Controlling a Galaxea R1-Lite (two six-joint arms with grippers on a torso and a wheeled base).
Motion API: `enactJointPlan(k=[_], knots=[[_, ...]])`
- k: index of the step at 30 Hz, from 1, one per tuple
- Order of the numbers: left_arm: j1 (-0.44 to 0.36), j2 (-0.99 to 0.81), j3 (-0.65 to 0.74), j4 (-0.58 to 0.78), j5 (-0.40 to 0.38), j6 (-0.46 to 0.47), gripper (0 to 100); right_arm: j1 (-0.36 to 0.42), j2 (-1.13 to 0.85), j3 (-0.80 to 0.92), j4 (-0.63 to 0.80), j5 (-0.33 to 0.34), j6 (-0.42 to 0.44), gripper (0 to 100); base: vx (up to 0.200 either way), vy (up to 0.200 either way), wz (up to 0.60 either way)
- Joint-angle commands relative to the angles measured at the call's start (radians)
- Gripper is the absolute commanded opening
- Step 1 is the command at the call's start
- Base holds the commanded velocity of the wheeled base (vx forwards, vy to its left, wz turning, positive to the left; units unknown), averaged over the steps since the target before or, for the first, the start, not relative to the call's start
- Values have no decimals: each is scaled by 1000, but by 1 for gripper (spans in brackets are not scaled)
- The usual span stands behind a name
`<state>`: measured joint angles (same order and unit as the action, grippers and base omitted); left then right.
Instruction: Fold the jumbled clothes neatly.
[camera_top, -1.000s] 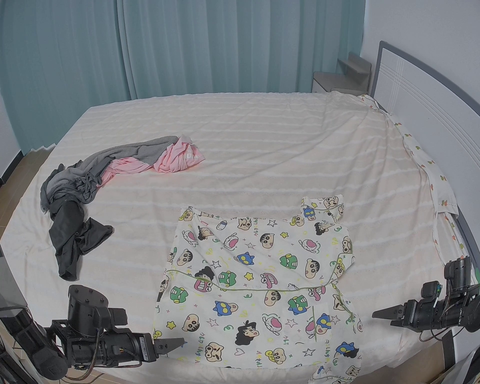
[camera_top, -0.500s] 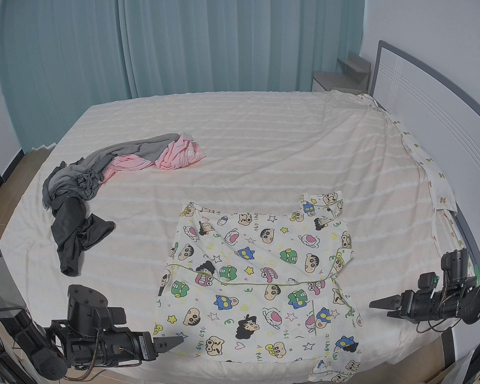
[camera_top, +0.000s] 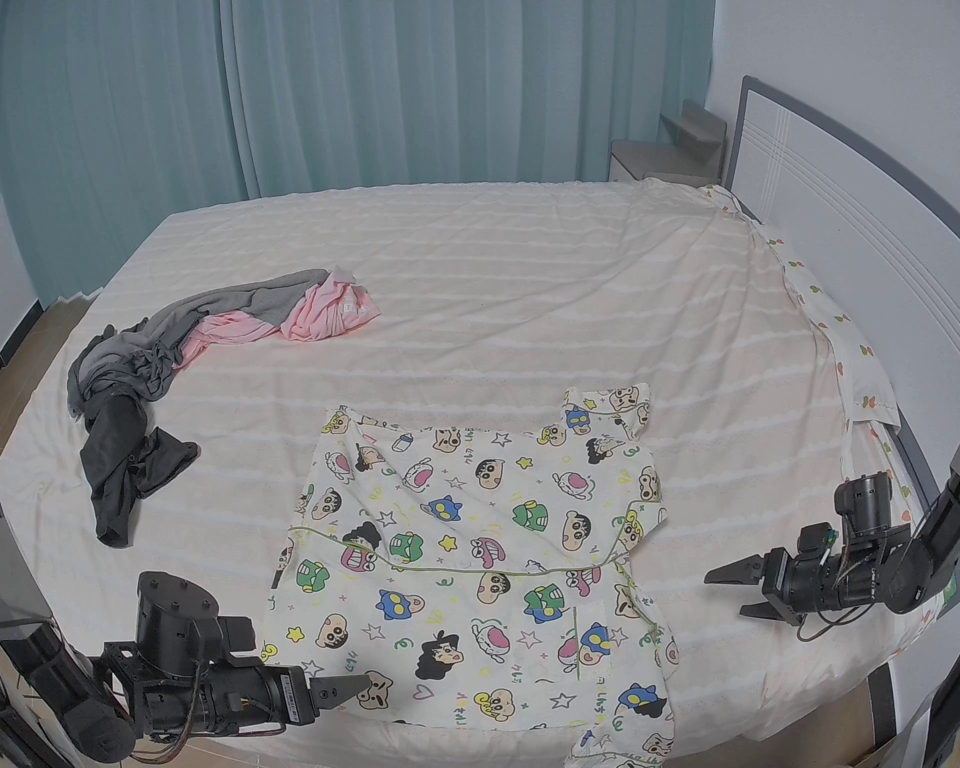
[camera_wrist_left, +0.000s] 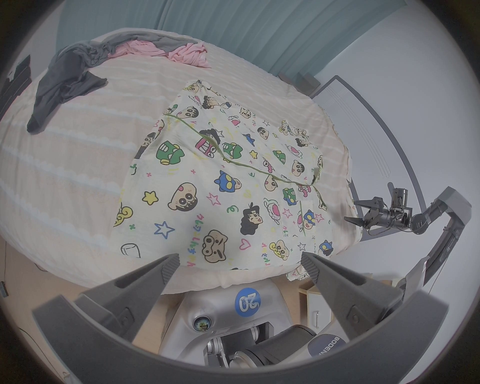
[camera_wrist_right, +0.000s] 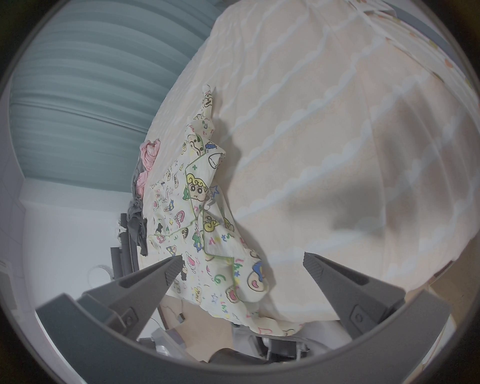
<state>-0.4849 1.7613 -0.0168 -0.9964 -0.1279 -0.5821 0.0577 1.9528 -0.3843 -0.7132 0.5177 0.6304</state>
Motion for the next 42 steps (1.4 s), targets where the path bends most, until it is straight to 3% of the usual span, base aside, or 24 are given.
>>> enactJointPlan(k=[1, 5, 12, 19, 22, 32, 37, 42], knots=[[0, -11, 15, -1, 51, -1, 100, 91, 57, -84, -3, -1, 91, 100, 0, 0, 0], [0, -25, 15, -1, 102, -13, 100, 156, 104, -154, -3, -7, 123, 100, 0, 0, 0], [3, -62, 15, 1, 103, -67, 100, 223, 172, -214, -8, -77, 163, 100, 0, 0, 0], [3, -85, 15, 1, 103, -71, 100, 272, 267, -214, -195, -120, 170, 100, 0, 0, 0], [6, -86, 15, 1, 103, -73, 100, 314, 296, -208, -247, -174, 170, 100, 0, 0, 0], [8, -86, 15, 1, 103, -73, 100, 363, 262, -203, -252, -196, 163, 100, 0, 0, 0], [8, -88, 15, -1, 103, -99, 100, 438, 187, -193, -252, -202, 163, 100, 0, 0, 0], [8, -88, 15, -1, 103, -111, 100, 510, 204, -209, -252, -291, 161, 100, 0, 0, 0]])
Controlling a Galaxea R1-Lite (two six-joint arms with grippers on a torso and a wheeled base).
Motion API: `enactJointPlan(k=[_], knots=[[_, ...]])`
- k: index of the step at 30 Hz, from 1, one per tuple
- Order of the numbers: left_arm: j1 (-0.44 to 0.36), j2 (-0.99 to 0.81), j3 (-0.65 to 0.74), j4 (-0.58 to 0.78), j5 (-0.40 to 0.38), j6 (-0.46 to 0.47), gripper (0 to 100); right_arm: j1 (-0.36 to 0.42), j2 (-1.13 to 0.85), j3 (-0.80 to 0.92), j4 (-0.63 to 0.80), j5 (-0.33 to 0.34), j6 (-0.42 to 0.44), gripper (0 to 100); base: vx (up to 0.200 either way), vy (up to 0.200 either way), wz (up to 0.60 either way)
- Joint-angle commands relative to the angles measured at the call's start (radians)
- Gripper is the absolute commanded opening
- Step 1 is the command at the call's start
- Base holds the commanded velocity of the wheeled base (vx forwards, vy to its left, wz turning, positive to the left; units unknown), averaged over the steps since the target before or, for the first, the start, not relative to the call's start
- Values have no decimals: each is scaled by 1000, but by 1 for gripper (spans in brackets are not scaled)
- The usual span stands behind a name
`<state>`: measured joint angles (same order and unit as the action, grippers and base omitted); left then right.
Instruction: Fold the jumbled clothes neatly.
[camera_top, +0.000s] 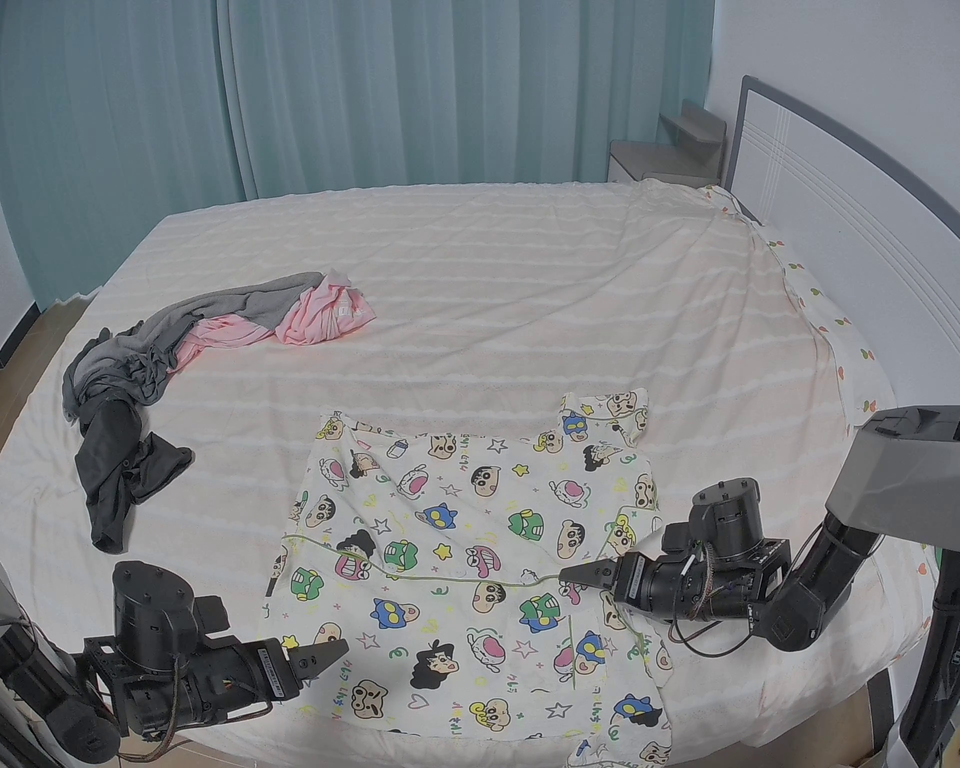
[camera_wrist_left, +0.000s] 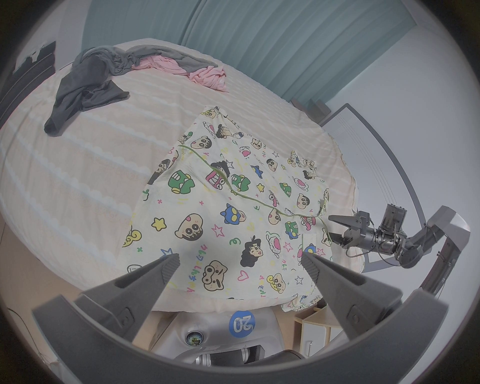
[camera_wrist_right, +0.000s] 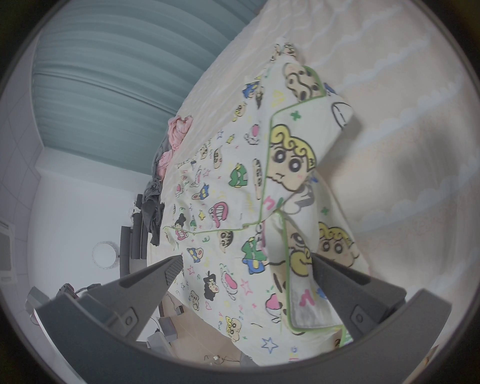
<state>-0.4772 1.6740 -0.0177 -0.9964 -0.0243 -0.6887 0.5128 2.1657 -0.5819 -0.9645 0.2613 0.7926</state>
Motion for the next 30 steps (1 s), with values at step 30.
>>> enactJointPlan(k=[30], knots=[[0, 0, 16, -1, 0, -6, 100, 277, 161, -177, -11, -327, -6, 100, 0, 0, 0]])
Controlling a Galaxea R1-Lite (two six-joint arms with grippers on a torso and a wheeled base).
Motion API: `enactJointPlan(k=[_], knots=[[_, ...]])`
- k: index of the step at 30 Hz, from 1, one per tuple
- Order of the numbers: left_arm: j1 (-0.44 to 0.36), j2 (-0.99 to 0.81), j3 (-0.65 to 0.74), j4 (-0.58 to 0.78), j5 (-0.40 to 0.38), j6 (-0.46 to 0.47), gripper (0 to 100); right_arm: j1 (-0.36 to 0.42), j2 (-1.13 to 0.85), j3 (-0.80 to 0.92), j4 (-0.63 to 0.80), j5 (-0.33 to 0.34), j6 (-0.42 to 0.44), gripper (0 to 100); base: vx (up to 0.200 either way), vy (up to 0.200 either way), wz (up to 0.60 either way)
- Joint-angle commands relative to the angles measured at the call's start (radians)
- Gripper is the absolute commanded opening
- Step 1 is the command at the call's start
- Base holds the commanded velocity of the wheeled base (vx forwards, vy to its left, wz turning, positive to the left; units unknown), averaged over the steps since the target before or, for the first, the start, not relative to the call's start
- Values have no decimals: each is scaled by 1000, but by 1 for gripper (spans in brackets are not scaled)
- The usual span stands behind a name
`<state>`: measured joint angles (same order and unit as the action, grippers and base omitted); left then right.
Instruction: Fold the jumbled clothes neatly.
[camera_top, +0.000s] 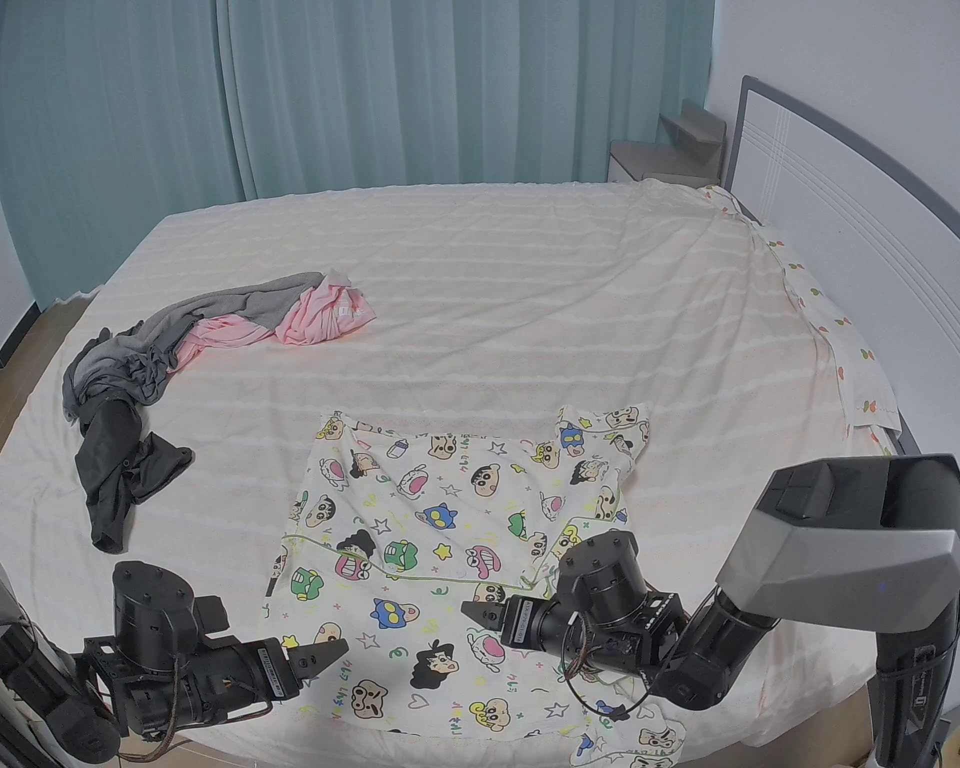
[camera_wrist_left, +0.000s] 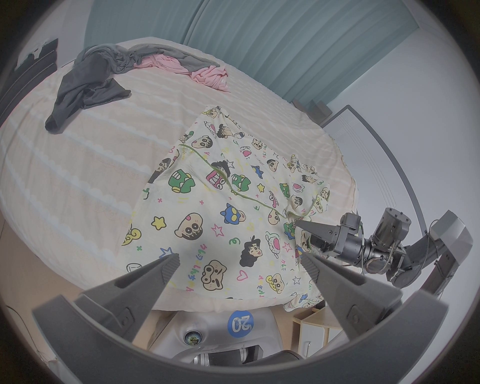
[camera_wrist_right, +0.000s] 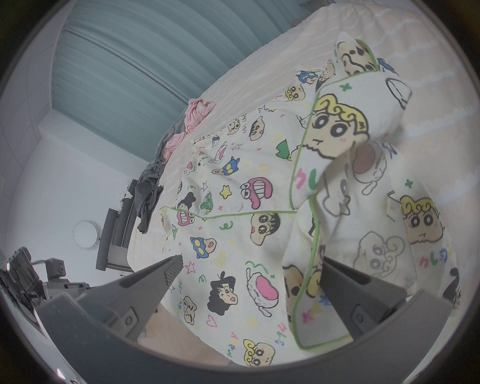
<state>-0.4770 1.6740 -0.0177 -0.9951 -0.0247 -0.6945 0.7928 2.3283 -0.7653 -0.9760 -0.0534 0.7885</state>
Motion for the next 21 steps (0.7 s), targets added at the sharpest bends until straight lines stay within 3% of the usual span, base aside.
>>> enactJointPlan(k=[1, 9, 14, 21], knots=[[0, 0, 16, 0, 0, 0, 100, -12, -4, 12, 3, -16, -3, 100, 0, 0, 0], [0, 3, 16, -2, 0, 0, 100, -55, -86, 135, -3, -25, -22, 100, 0, 0, 0], [0, 1, 16, 0, 0, 0, 100, -87, -90, 146, -4, -91, -17, 100, 0, 0, 0], [0, 1, 16, 0, 0, 0, 100, -124, -132, 166, -6, -91, 23, 100, 0, 0, 0]])
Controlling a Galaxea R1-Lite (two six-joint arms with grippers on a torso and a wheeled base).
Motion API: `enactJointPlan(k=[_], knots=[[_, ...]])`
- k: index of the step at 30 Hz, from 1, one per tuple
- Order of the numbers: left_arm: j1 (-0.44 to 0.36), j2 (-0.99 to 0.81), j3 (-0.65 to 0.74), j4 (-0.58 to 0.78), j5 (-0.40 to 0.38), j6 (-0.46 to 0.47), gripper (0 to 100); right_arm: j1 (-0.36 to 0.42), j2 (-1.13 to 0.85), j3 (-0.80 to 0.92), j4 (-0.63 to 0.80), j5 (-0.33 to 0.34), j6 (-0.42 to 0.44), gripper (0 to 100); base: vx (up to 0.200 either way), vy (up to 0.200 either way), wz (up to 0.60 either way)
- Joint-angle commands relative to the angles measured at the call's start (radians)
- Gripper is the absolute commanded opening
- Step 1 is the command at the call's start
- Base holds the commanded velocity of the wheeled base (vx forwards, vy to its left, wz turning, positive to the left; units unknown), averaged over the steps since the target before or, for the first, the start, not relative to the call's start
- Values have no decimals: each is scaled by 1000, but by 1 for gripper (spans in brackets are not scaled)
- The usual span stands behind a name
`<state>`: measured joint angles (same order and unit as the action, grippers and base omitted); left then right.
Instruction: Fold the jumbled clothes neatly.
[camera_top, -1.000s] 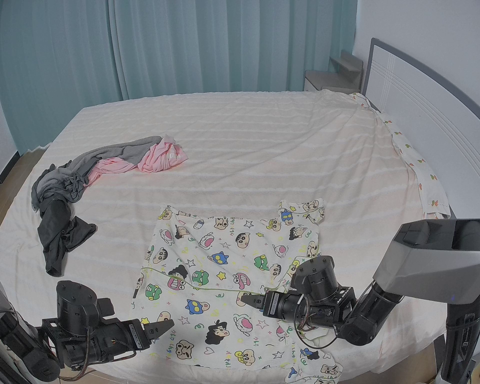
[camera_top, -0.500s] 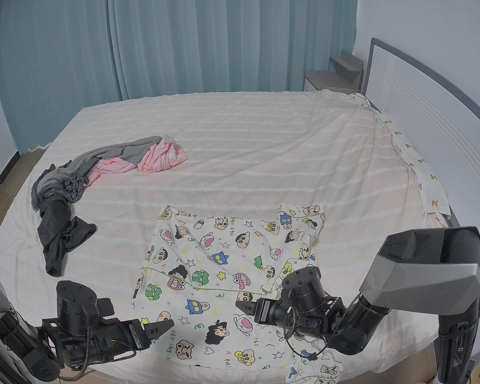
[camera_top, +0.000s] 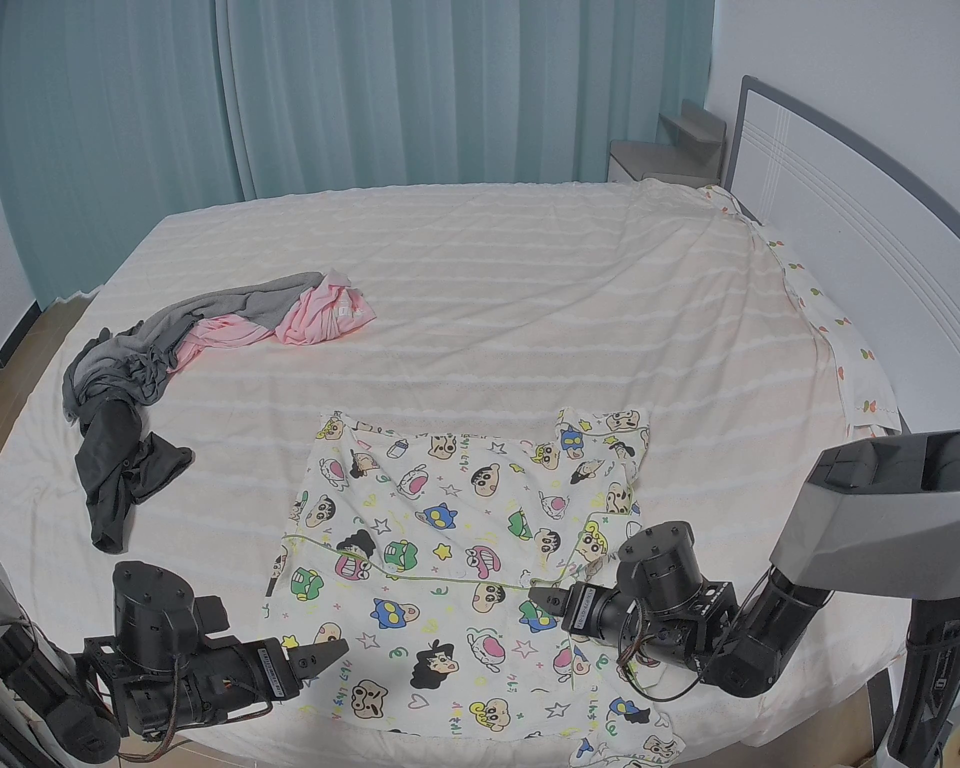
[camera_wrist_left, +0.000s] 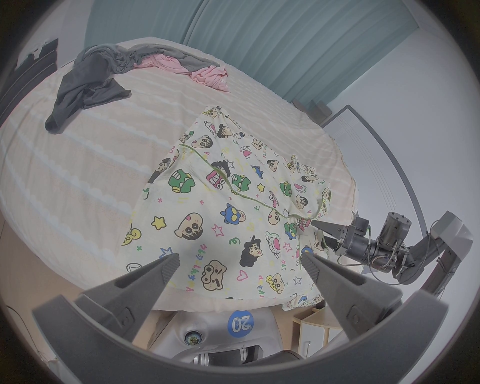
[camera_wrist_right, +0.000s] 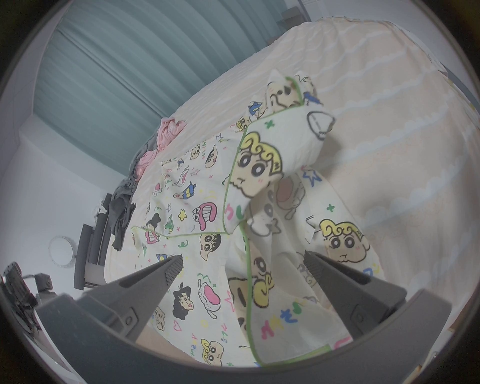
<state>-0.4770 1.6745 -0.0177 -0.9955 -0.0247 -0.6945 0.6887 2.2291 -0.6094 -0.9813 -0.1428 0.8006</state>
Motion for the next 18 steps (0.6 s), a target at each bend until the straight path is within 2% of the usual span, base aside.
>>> enactJointPlan(k=[1, 12, 18], knots=[[0, 2, 16, 0, 0, 0, 100, -28, -36, 11, 0, -3, 14, 100, 0, 0, 0], [0, 2, 16, -2, 0, 0, 100, -155, -40, 97, -132, 5, 15, 100, 0, 0, 0], [0, 2, 16, 0, 0, 0, 100, -221, -14, 143, -165, 35, 9, 100, 0, 0, 0]])
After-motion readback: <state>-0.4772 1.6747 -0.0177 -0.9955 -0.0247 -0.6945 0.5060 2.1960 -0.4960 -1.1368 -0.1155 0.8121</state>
